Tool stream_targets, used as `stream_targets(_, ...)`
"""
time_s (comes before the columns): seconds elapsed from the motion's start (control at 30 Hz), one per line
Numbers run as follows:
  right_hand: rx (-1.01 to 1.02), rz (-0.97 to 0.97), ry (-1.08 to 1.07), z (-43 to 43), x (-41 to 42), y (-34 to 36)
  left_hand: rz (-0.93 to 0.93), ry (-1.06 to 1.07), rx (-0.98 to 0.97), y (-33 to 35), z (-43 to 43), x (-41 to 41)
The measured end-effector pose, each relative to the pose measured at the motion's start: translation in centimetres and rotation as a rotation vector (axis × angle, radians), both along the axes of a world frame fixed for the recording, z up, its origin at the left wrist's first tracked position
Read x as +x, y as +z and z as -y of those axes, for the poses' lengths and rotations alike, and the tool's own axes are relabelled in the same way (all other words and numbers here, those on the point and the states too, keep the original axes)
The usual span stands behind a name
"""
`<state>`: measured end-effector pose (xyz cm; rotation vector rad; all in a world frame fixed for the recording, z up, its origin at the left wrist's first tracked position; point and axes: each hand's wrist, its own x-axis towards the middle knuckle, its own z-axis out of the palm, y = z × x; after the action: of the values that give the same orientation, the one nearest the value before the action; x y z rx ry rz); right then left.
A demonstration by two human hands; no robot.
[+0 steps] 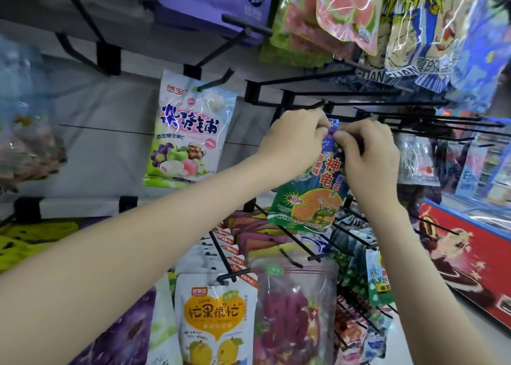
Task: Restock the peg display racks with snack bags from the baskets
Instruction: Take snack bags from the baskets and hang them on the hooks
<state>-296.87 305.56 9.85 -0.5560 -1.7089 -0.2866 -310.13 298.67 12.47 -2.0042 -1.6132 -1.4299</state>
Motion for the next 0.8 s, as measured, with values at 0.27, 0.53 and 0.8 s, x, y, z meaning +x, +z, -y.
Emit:
stream_targets(0.27, 0.103, -0.082, -0.089, -0.8, 0.4, 0.7, 0.126, -0.096, 0.087, 0.1, -1.7, 1.3)
stream_targets(0.53, -0.277, -0.378, 0.196, -0.9, 0.8, -0.7, 0.257, -0.145, 0.037, -0.6, -2.5, 1.7)
stream_targets(0.8, -0.235, -0.401, 0.102, -0.6, 1.1, -0.1, 0.304, -0.183, 0.021, 0.2, -1.8, 2.3)
